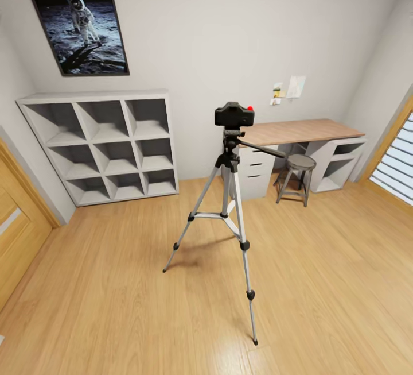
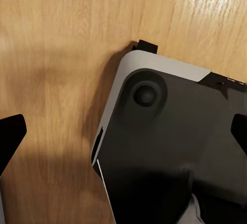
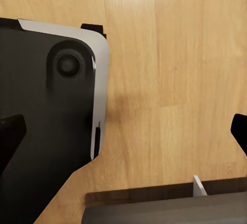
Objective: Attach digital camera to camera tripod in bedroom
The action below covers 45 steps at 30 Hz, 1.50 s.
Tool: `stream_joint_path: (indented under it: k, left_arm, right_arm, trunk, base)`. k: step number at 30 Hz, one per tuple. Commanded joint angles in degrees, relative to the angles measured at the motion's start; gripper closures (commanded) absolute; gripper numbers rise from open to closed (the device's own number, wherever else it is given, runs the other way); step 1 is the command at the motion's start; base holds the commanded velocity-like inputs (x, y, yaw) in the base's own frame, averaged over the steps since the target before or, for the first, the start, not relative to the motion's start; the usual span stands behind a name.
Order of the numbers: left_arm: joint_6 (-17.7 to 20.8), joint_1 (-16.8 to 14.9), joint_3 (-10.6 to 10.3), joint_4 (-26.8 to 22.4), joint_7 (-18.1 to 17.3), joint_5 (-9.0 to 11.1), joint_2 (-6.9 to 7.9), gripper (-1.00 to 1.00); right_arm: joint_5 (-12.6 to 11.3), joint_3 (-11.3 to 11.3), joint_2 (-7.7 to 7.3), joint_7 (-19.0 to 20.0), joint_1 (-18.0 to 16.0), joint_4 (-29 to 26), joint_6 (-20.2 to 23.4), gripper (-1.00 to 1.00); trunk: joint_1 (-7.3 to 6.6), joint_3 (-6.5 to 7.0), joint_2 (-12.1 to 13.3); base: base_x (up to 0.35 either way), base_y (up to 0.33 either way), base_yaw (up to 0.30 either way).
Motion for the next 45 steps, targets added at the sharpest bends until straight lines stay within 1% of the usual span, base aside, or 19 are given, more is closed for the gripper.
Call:
stream_joint_path:
  k: [1, 7, 11, 16, 26, 45]
  left_arm:
    - [0.19, -0.05, -0.49, -0.04, 0.20, 0.41, 0.01, -1.00]
    - [0.17, -0.02, -0.47, -0.04, 0.20, 0.41, 0.01, -1.00]
    - [0.18, -0.03, -0.47, -0.04, 0.20, 0.41, 0.01, -1.00]
    - [0.18, -0.04, -0.49, -0.04, 0.20, 0.41, 0.01, -1.00]
    - [0.18, -0.03, -0.49, -0.04, 0.20, 0.41, 0.01, -1.00]
    - [0.19, -0.03, -0.49, -0.04, 0.20, 0.41, 0.01, -1.00]
  right_arm:
    - [0.27, -0.44, -0.04, 0.08, -0.07, 0.18, -0.26, -1.00]
    - [0.27, -0.45, 0.49, 0.02, -0.07, 0.18, -0.22, -1.00]
    - [0.27, -0.49, 0.59, 0.00, -0.07, 0.18, -0.19, -1.00]
    - [0.27, -0.51, 0.62, 0.00, -0.07, 0.18, -0.15, -1.00]
    - [0.27, -0.52, 0.57, -0.05, -0.07, 0.18, -0.15, -1.00]
    - [0.27, -0.52, 0.57, -0.09, -0.07, 0.18, -0.15, -1.00]
  trunk:
    - [0.03, -0.01, -0.10]
    - [0.03, 0.53, -0.10]
    - [0.03, 0.90, -0.10]
    - [0.03, 1.29, -0.10]
    - [0.03, 1.60, -0.10]
    - [0.03, 3.26, -0.10]
  base:
    - [0.000, 0.000, 0.000]
    - [0.000, 0.000, 0.000]
    - [0.000, 0.000, 0.000]
    - [0.000, 0.000, 0.000]
    - [0.000, 0.000, 0.000]
    - [0.000, 0.000, 0.000]
